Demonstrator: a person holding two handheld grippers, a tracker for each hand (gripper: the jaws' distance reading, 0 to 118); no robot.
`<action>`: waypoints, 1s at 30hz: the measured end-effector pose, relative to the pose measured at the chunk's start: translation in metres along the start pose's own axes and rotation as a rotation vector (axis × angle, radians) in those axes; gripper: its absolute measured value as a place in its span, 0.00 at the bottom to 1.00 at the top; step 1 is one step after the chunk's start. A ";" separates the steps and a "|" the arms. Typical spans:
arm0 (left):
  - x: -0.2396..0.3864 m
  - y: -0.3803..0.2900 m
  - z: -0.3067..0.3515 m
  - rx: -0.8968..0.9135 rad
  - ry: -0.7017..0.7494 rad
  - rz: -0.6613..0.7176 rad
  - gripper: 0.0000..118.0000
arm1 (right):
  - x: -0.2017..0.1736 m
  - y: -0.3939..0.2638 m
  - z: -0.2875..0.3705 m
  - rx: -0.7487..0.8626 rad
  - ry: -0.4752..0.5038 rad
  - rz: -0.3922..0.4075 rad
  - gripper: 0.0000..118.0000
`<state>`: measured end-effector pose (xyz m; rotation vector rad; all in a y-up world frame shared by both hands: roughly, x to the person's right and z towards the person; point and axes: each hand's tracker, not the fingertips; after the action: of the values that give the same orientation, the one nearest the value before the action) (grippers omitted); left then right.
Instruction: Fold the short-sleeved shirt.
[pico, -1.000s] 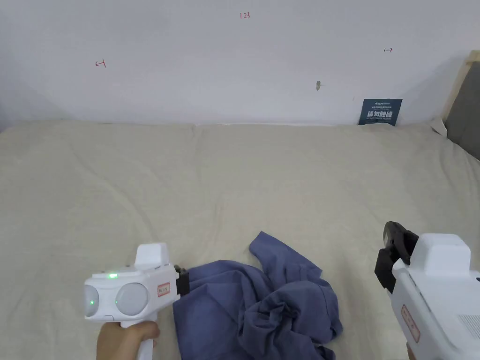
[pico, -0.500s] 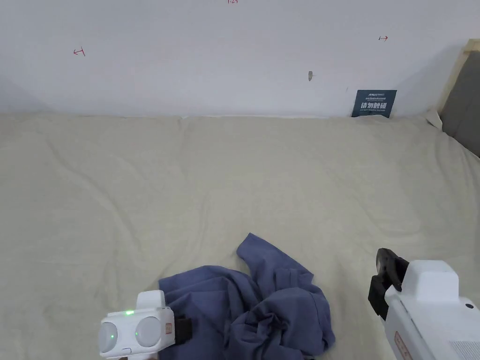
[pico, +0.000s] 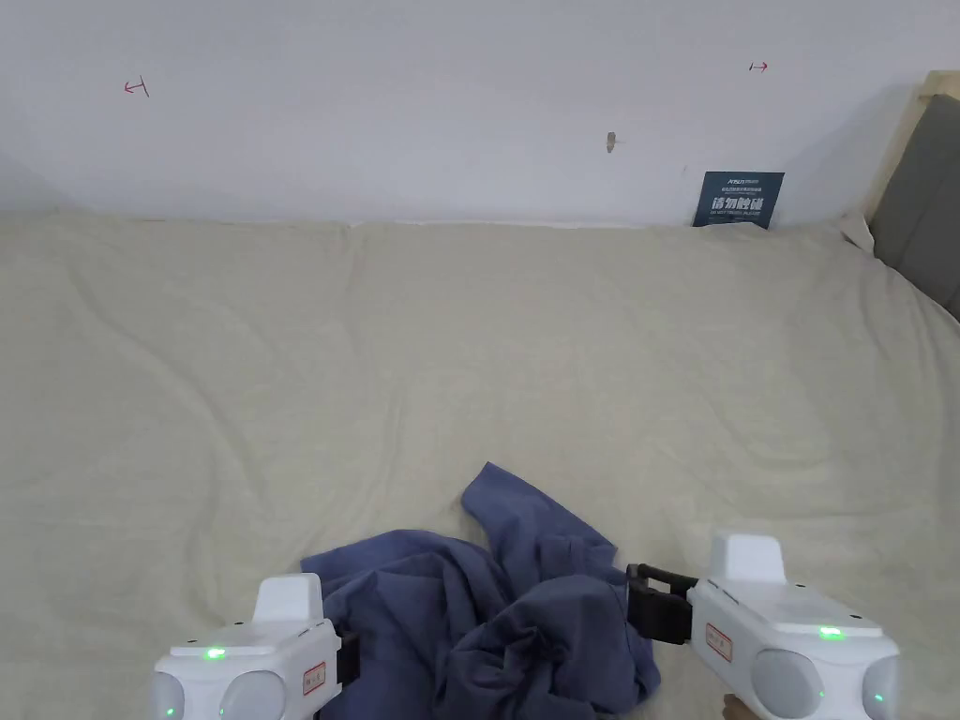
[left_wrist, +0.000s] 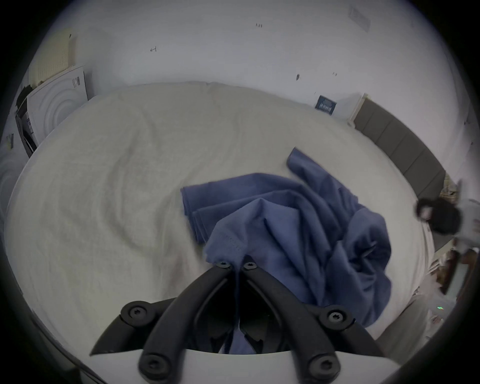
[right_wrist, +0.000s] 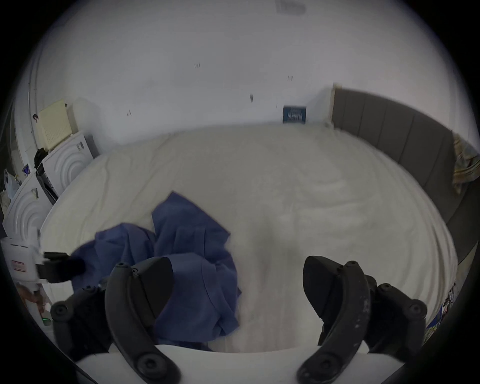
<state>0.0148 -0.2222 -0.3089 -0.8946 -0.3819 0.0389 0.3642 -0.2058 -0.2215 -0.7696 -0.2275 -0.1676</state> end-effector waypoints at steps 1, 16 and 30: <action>0.000 0.001 0.004 0.002 -0.013 0.001 0.02 | 0.001 -0.001 -0.014 -0.031 0.018 -0.011 0.88; -0.012 0.000 0.014 0.006 -0.059 0.041 0.02 | -0.024 -0.018 -0.034 -0.132 0.096 0.016 0.06; -0.071 0.104 0.108 0.280 0.005 0.112 0.02 | 0.025 0.104 0.109 0.241 0.004 0.112 0.06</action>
<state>-0.0748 -0.0887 -0.3498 -0.6381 -0.3118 0.1891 0.3970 -0.0575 -0.2085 -0.5409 -0.1963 -0.0346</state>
